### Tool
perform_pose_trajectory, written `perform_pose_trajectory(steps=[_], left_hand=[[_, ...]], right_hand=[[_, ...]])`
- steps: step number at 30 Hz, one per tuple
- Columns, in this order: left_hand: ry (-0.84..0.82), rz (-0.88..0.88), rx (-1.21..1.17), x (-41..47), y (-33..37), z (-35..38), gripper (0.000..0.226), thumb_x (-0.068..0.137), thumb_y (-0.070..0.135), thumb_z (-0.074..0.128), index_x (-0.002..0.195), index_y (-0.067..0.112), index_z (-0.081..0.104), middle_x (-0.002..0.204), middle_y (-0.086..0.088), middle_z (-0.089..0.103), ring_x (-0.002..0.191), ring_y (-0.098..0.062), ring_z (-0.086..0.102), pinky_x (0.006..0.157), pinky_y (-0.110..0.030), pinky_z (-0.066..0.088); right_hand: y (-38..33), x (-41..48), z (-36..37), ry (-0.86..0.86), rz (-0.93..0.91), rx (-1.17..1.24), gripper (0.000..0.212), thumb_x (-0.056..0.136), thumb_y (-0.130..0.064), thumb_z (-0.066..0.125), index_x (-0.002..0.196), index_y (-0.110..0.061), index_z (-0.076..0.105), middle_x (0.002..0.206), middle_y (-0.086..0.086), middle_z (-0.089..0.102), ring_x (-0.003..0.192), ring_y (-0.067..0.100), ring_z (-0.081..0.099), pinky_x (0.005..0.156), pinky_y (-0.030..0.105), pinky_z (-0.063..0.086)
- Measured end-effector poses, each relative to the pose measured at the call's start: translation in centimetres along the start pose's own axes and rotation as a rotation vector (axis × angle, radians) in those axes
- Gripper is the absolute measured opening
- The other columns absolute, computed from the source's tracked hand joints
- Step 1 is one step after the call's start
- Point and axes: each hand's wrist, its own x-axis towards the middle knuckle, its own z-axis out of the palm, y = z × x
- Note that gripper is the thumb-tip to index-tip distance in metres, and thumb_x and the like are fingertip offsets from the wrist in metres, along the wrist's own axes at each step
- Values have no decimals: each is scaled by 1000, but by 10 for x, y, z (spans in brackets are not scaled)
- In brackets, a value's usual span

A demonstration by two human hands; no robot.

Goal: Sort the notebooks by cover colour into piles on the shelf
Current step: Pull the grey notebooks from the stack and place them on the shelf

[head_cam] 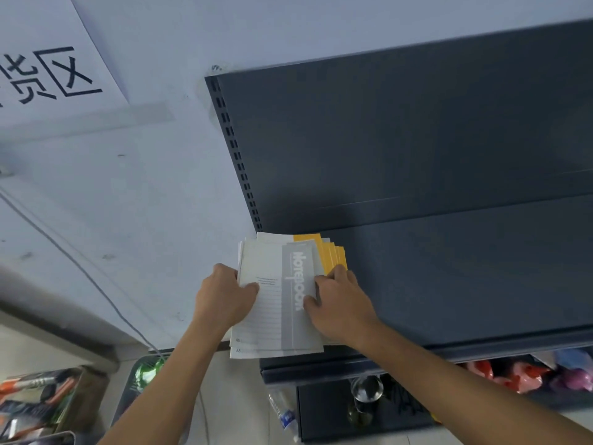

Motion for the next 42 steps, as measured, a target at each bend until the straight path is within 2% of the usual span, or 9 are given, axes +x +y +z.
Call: perform_pose_trajectory(steps=[5,12,19,23,25,28,32,37,42], left_hand=[[-18,-29,-151,-8,-1,3,31,89,28,61,110,7,55,97,-4,65,82,-20,63,58,-32,48],[-32,14,-176,-17,-6,6,23,96,28,52,108,9,52,98,-4,61,81,-16,59,55,-27,43],[112,47,-219,-26,1,18,20,95,28,56,106,15,45,88,6,51,74,-10,54,50,-26,41],[175,76,-232,-28,6,21,21,94,26,57,105,20,40,85,8,50,74,-10,54,51,-28,43],[203,95,-216,-29,9,22,20,94,23,56,104,20,39,86,6,51,73,-9,51,51,-27,41],[239,134,-156,-30,12,23,25,94,21,57,114,13,44,112,-2,50,89,-13,45,70,-26,41],[307,205,-105,-29,12,23,31,93,20,57,121,11,46,124,-5,40,105,-15,27,83,-28,33],[244,228,-218,-26,15,21,19,98,22,52,107,24,36,91,10,50,79,-12,55,56,-30,49],[92,128,-449,-14,16,17,25,99,31,53,122,27,42,95,14,57,73,-7,62,43,-16,44]], right_hand=[[0,0,-6,-14,138,204,24,97,-31,51,86,-10,54,111,8,45,101,28,51,81,34,46],[-9,-8,-5,-15,53,131,31,95,-26,52,66,-14,48,98,8,47,98,26,52,69,31,44],[-13,-8,-4,10,130,223,33,93,-26,55,63,-14,46,89,8,49,88,25,51,57,29,35],[-8,-4,-9,53,203,394,28,94,-24,60,101,0,71,99,12,70,86,21,65,75,37,55],[-9,-4,-9,41,223,453,25,94,-25,62,110,-6,68,96,-1,67,78,6,60,66,22,51],[-10,-1,-10,-9,272,588,23,93,-24,64,103,-3,68,95,5,68,75,2,60,53,12,44],[-7,1,-11,-63,326,729,9,91,-22,68,86,-23,61,89,-10,64,76,1,56,57,14,42],[-5,5,-13,-86,371,822,13,88,-21,71,89,-23,58,93,-9,61,84,6,56,62,21,44],[2,6,-14,-18,401,865,40,88,-26,72,121,-18,51,107,-5,60,93,7,58,65,21,46]])
